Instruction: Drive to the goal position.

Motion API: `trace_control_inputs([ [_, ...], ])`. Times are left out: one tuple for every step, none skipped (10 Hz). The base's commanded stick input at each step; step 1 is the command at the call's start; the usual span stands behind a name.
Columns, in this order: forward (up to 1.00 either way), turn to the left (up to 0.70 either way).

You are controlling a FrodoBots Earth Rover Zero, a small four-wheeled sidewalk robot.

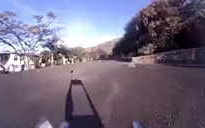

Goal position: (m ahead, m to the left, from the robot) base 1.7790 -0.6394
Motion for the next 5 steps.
trace_control_inputs([
  [0.5,0.0],
  [0.5,0.0],
  [0.5,0.0],
  [0.5,0.0],
  [0.5,0.0],
])
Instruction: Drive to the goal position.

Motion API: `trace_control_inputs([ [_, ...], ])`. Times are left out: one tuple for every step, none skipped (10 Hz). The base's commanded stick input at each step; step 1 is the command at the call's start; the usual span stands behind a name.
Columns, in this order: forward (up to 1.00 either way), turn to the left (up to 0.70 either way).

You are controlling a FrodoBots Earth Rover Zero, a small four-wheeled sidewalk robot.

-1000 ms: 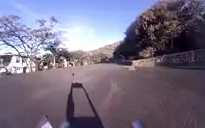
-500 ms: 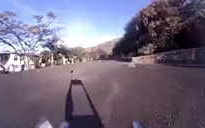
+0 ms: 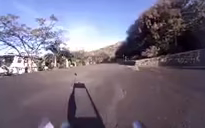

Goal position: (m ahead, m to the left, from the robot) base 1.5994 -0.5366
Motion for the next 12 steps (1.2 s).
trace_control_inputs([
  [0.5,0.0],
  [0.5,0.0],
  [0.5,0.0],
  [0.5,-0.01],
  [0.5,-0.04],
  [0.5,-0.07],
  [0.5,-0.09],
  [0.5,-0.12],
  [0.5,-0.14],
  [0.5,-0.17],
  [0.5,-0.23],
  [0.5,-0.29],
])
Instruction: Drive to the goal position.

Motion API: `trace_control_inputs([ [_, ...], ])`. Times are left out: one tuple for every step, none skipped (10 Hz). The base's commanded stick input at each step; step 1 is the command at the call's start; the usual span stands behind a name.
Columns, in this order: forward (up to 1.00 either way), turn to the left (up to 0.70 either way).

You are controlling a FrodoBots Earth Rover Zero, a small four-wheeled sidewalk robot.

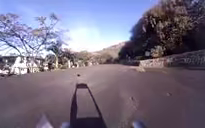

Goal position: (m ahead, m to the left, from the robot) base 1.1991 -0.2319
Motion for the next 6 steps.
trace_control_inputs([
  [0.5,-0.36],
  [0.5,-0.43],
  [0.5,-0.49],
  [0.5,-0.5],
  [0.5,-0.5],
  [0.5,-0.5],
])
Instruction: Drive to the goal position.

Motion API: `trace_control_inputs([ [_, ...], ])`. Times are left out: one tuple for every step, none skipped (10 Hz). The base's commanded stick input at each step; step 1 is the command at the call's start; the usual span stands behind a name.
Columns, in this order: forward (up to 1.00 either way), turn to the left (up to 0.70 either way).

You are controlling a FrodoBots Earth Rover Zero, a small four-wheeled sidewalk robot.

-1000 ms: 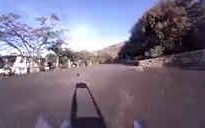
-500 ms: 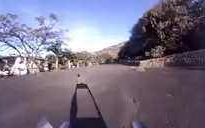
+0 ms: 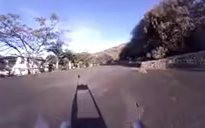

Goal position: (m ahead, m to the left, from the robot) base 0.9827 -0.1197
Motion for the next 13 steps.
trace_control_inputs([
  [0.5,-0.5],
  [0.5,-0.5],
  [0.5,-0.33],
  [0.5,-0.03],
  [0.5,0.0],
  [0.5,0.0],
  [0.5,0.0],
  [0.5,0.0],
  [0.5,0.0],
  [0.5,0.0],
  [0.5,0.0],
  [0.5,0.0],
  [0.5,0.0],
])
